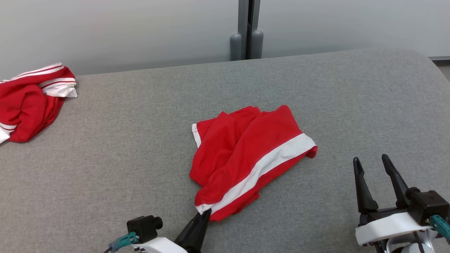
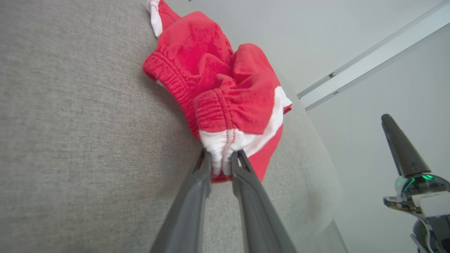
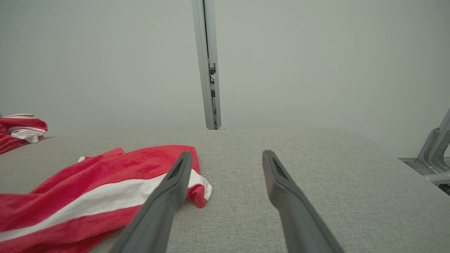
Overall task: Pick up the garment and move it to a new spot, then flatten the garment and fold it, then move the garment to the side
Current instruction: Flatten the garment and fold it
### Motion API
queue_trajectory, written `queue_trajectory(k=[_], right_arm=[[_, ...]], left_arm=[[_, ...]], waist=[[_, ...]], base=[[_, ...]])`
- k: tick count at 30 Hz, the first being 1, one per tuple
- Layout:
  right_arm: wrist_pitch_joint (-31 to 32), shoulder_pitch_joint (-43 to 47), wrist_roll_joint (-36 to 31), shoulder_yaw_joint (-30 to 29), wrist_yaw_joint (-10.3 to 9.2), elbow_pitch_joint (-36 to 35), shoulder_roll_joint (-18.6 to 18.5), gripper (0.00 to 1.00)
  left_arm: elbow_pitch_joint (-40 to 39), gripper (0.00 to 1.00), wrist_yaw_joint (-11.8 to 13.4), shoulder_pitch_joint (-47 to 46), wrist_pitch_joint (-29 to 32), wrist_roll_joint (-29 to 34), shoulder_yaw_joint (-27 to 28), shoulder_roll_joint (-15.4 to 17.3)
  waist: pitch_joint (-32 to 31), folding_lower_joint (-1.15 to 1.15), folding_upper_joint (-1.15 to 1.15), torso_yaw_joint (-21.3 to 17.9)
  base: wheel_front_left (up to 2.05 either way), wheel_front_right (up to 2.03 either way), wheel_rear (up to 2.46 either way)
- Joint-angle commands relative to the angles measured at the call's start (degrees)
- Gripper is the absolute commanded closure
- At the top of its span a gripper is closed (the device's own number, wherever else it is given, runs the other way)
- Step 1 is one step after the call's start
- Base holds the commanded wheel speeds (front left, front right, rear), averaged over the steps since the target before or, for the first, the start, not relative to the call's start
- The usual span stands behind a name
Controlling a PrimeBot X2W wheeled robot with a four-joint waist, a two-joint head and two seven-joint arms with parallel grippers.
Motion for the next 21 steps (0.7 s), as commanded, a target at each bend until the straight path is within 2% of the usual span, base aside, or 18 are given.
queue_trajectory(k=[1, 2, 11, 21], right_arm=[[0.0, 0.5, -0.1, -0.1, 0.01, -0.3, -0.4, 0.0], [0.0, 0.5, -0.1, -0.1, 0.01, -0.2, -0.3, 0.0], [0.0, -1.7, -1.0, -0.4, 0.01, 4.2, -0.3, 0.0], [0.5, -10.3, 0.4, 6.4, 0.01, 17.1, -0.4, 0.0]], left_arm=[[-0.8, 0.88, -0.2, 0.1, -1.1, -0.1, 0.6, 0.5], [-1.2, 1.0, 0.2, 0.1, -1.9, 0.0, 1.2, 0.6], [-2.4, 1.0, 2.9, -1.2, -5.3, 0.9, 5.3, 3.7], [0.7, 1.0, 4.3, -3.8, -7.1, 2.4, 7.2, 6.2]], waist=[[0.0, 0.0, 0.0, 0.1], [0.0, 0.0, 0.0, 0.2], [0.9, 0.0, 0.0, 1.1], [2.9, 0.0, 0.0, 2.3]], base=[[0.0, 0.0, 0.0], [0.0, 0.0, 0.0], [0.0, 0.0, 0.0], [0.0, 0.0, 0.0]])
